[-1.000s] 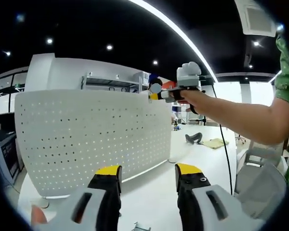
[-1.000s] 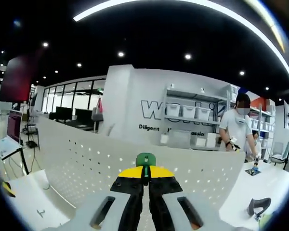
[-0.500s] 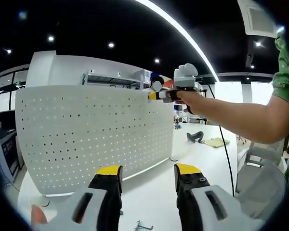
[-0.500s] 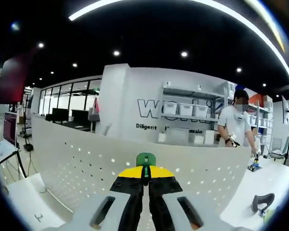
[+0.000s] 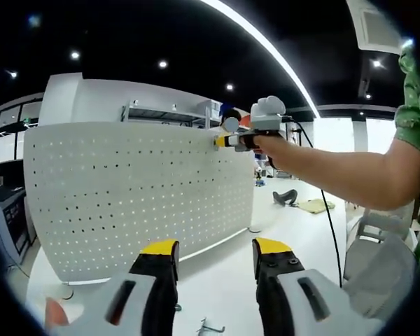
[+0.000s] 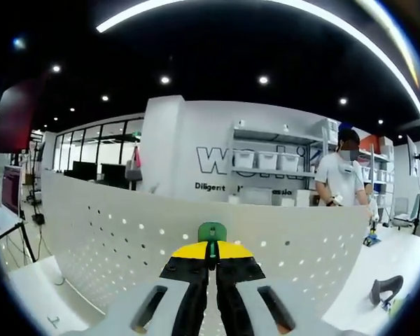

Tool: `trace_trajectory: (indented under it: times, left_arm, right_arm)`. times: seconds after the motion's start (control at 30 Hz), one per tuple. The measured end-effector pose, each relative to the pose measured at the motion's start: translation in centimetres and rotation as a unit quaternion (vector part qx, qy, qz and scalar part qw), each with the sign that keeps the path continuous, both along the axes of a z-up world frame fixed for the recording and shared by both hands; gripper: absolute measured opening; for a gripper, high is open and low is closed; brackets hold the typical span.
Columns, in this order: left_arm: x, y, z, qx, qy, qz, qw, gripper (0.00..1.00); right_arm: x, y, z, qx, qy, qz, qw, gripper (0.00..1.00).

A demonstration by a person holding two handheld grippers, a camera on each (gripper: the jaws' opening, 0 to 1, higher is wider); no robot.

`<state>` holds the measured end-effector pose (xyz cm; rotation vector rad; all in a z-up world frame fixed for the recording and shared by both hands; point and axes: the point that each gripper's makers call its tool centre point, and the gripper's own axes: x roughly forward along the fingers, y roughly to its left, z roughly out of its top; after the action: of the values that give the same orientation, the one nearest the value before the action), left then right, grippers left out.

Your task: Insert the hook assembly into the mounting plate slot until the hook locks in place.

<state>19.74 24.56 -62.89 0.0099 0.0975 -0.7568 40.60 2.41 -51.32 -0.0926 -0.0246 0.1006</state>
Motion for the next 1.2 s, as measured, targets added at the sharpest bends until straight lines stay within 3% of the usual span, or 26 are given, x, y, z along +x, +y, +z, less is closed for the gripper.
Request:
trace_trajectory:
  times: [1.2]
  left_arm:
    - [0.58,0.49,-0.01,0.003,0.0,0.005,1.0,0.43]
  right_arm:
    - [0.3,0.36,-0.26,-0.002,-0.014,0.0,0.9999,0.01]
